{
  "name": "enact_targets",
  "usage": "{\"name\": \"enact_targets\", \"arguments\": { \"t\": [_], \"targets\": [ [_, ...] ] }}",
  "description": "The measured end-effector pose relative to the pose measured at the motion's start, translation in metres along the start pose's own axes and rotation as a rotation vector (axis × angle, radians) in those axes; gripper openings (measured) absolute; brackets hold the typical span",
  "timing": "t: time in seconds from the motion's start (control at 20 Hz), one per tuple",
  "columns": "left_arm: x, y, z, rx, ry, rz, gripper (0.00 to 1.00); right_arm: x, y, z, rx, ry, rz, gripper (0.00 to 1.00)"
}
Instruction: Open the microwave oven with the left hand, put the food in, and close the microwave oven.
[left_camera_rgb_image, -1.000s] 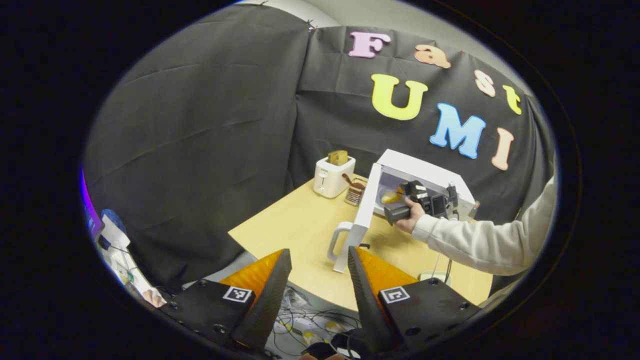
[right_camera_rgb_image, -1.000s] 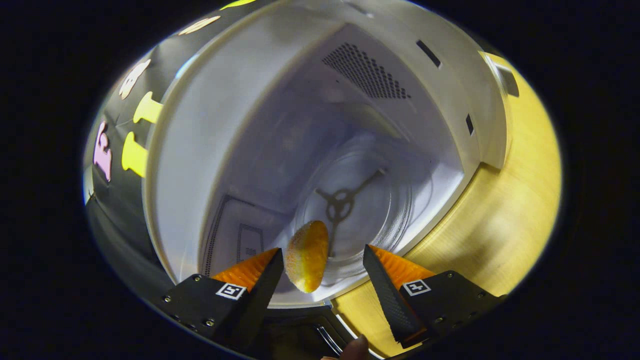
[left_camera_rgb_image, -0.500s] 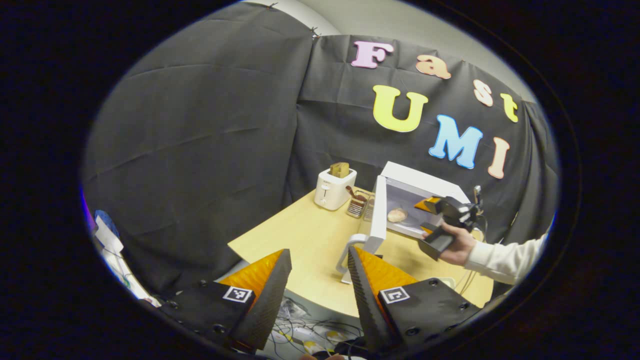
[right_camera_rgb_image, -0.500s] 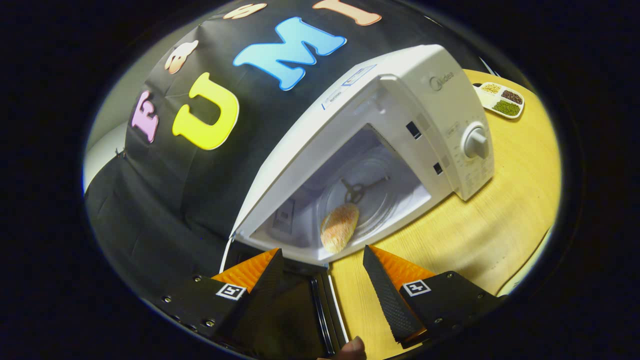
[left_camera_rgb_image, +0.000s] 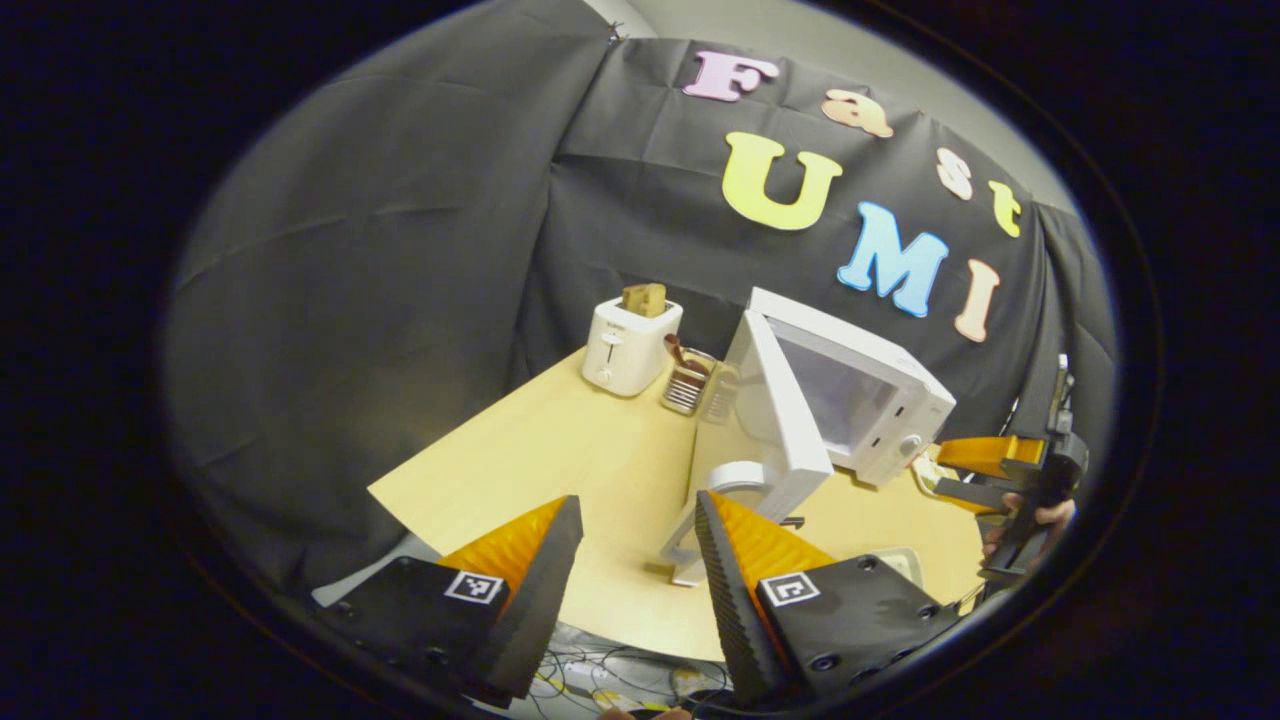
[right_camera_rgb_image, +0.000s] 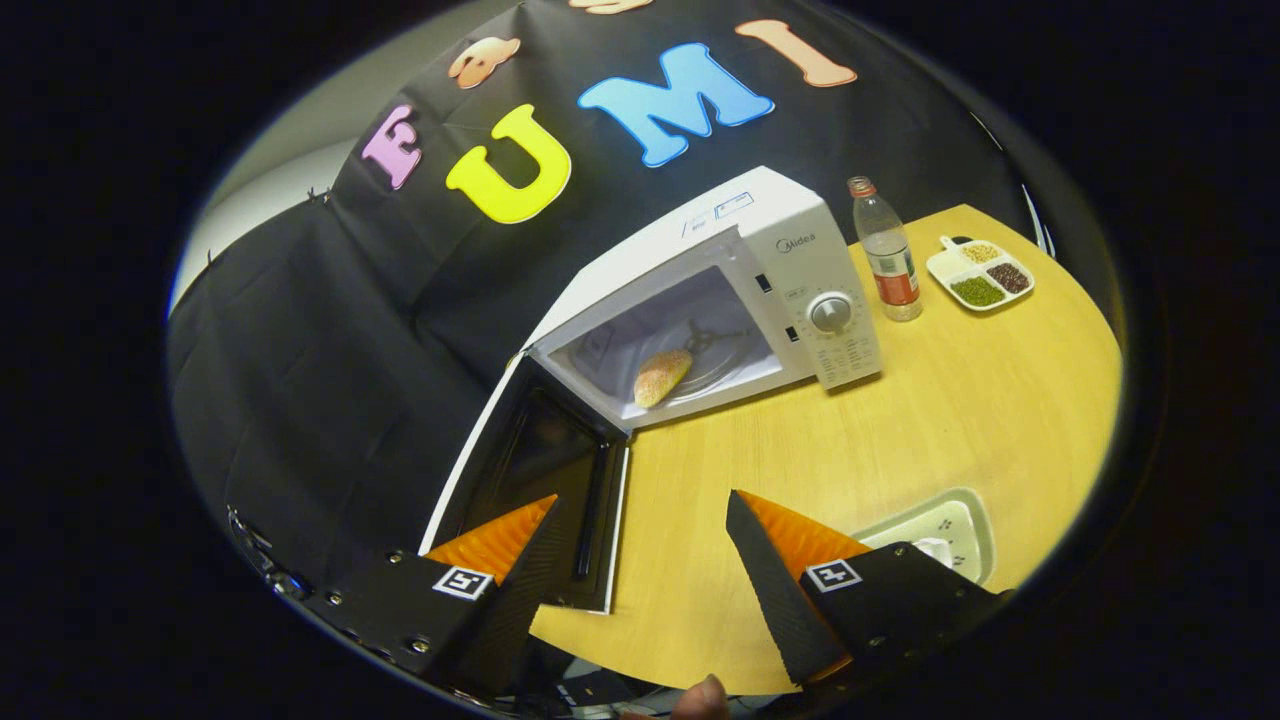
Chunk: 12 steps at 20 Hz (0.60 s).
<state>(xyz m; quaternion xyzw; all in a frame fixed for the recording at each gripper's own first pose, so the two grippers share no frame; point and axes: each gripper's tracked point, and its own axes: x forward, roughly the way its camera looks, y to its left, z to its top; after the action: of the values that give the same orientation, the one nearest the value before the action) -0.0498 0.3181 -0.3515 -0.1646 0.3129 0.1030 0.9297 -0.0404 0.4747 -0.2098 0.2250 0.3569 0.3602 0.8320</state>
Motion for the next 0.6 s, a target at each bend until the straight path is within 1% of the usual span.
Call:
{"name": "enact_targets", "arguments": {
  "t": [0.2, 0.25, 0.35, 0.4, 0.45, 0.5, 0.55, 0.6],
  "targets": [
    [0.013, 0.003, -0.004, 0.052, 0.035, 0.028, 0.78, -0.044, -0.014, -0.011, -0.165, 0.055, 0.019, 0.98],
    [0.021, 0.004, -0.004, 0.070, 0.038, 0.034, 0.84, -0.054, -0.015, -0.011, -0.211, 0.060, 0.030, 0.98],
    [0.039, 0.005, -0.011, 0.109, 0.067, 0.045, 0.72, -0.075, -0.022, -0.012, -0.298, 0.070, 0.058, 0.98],
    [0.047, 0.005, -0.019, 0.119, 0.103, 0.057, 0.78, -0.084, -0.029, -0.011, -0.333, 0.078, 0.060, 0.98],
    [0.054, 0.002, -0.027, 0.125, 0.133, 0.069, 0.78, -0.094, -0.035, -0.011, -0.355, 0.079, 0.067, 0.98],
    [0.058, -0.003, -0.030, 0.134, 0.142, 0.075, 0.84, -0.101, -0.040, -0.007, -0.366, 0.069, 0.076, 0.98],
    [0.059, -0.004, -0.030, 0.157, 0.148, 0.109, 0.72, -0.110, -0.045, -0.004, -0.377, 0.061, 0.078, 0.98],
    [0.061, -0.008, -0.030, 0.178, 0.155, 0.129, 0.75, -0.118, -0.054, -0.003, -0.392, 0.060, 0.076, 0.98]
  ]
}}
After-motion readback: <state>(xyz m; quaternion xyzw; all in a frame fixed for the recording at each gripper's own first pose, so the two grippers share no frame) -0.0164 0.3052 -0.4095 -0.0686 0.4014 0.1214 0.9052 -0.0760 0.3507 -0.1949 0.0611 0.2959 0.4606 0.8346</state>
